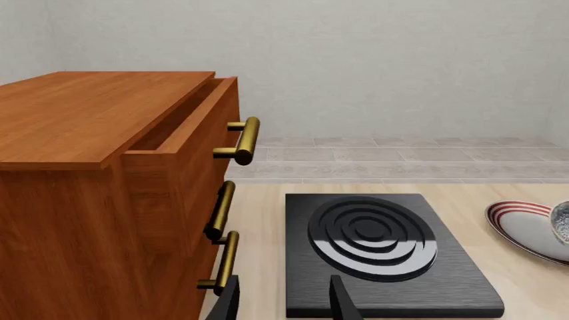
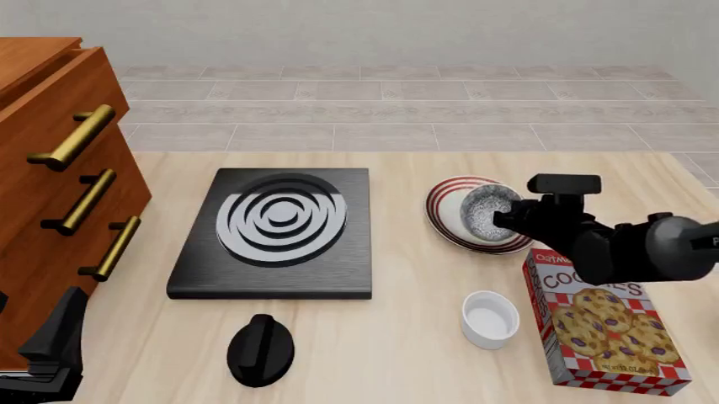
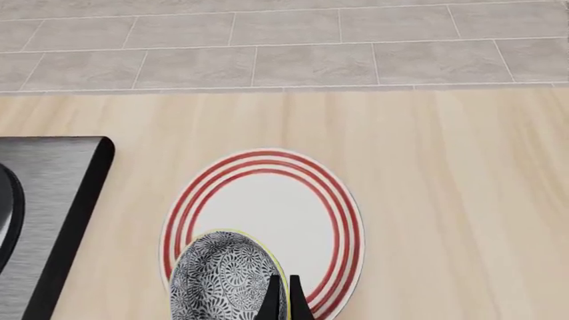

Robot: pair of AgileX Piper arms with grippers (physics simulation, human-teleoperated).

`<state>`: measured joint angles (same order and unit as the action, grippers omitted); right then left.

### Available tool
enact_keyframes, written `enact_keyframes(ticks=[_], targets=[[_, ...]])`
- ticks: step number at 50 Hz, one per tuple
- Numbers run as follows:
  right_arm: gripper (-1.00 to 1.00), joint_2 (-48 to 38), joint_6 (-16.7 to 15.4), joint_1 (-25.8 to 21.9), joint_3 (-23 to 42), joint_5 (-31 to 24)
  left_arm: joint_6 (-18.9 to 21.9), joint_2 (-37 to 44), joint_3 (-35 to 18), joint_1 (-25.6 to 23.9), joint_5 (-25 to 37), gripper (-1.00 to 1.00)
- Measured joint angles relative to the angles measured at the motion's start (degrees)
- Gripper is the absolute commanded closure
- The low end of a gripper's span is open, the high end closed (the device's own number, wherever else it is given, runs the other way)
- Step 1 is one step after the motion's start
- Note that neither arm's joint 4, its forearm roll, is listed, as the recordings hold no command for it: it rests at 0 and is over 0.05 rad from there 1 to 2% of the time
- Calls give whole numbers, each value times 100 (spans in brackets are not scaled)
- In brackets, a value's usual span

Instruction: Pick the akita bowl next to the ramekin and place it on the plate.

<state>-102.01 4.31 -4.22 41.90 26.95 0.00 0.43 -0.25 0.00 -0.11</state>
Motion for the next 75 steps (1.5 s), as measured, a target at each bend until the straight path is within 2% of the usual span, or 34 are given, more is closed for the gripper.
enact_keyframes(ticks=[36, 73, 74, 75], targets=[[100, -370, -62, 35, 286, 71, 0, 0, 0, 0, 0, -100], [100, -868, -304, 197, 504, 356, 0, 0, 0, 0, 0, -100], [-100, -871, -304, 198, 507, 358, 0, 0, 0, 0, 0, -100], [-100, -874, -306, 200, 510, 360, 0, 0, 0, 0, 0, -100]])
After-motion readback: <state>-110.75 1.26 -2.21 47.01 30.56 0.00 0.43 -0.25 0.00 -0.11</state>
